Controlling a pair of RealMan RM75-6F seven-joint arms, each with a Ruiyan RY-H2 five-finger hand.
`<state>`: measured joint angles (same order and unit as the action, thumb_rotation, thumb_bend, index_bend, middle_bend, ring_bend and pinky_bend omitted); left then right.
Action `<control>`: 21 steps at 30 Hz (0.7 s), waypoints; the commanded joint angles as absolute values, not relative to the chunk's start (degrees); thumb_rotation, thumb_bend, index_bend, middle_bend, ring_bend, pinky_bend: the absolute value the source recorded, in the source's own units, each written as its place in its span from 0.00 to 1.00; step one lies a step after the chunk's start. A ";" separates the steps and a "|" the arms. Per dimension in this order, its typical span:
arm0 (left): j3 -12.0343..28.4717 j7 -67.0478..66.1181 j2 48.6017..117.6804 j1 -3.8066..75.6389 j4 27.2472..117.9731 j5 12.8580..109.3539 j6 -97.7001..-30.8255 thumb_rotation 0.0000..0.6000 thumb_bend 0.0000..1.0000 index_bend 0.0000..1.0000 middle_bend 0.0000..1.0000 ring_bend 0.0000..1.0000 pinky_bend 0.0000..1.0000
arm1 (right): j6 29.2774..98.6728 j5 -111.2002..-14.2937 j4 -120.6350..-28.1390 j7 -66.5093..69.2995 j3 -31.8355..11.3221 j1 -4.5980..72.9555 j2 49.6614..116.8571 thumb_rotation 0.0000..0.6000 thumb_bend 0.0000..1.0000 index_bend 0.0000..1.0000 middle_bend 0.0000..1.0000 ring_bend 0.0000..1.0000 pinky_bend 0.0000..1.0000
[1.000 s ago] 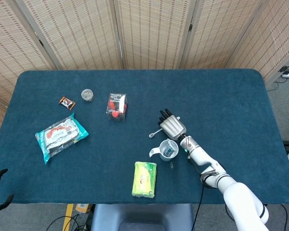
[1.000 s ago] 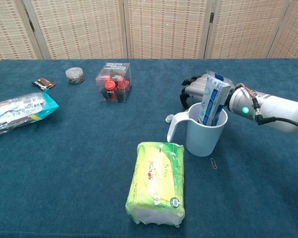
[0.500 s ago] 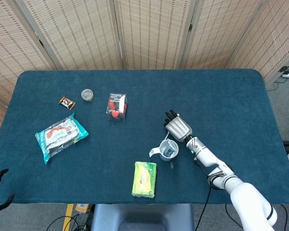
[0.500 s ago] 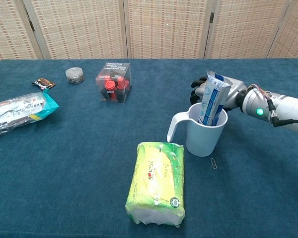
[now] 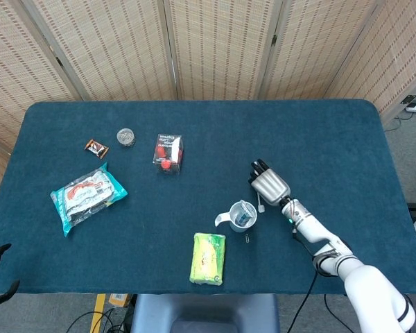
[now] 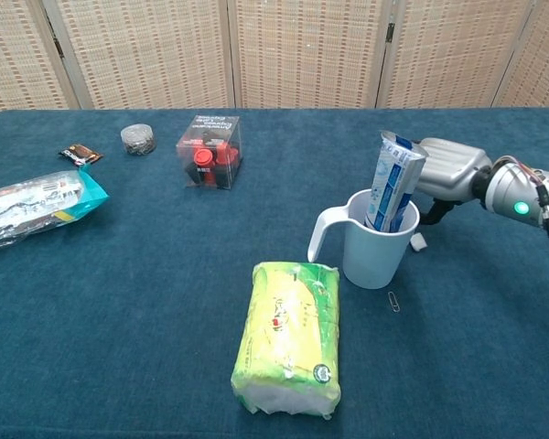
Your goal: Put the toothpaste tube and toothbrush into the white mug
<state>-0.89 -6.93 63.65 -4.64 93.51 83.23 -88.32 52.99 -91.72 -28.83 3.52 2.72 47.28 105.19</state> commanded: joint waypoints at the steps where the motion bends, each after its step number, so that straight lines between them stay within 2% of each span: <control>1: -0.88 -7.05 63.69 -4.50 93.54 83.29 -88.13 1.00 0.31 0.19 0.04 0.04 0.13 | 53.53 -91.96 -29.53 3.46 3.15 46.45 104.17 1.00 0.32 0.48 0.33 0.11 0.11; 6: -0.91 -7.52 63.86 -4.16 93.89 83.79 -87.94 1.00 0.31 0.19 0.04 0.04 0.13 | 53.71 -92.10 -29.40 3.33 2.99 46.49 104.15 1.00 0.31 0.48 0.33 0.11 0.11; 16: -1.00 -7.96 63.61 -4.42 94.30 83.33 -88.01 1.00 0.31 0.19 0.04 0.04 0.13 | 54.11 -92.75 -25.40 3.54 2.76 47.27 106.94 1.00 0.23 0.46 0.33 0.11 0.11; 21: -0.95 -7.88 63.55 -4.45 94.27 83.18 -88.01 1.00 0.31 0.19 0.04 0.04 0.13 | 54.21 -93.23 -22.80 3.90 3.00 47.61 108.25 1.00 0.23 0.46 0.33 0.11 0.11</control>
<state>-0.96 -7.89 63.55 -4.45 94.26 83.18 -88.01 54.19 -93.06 -23.28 3.75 2.92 47.47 107.90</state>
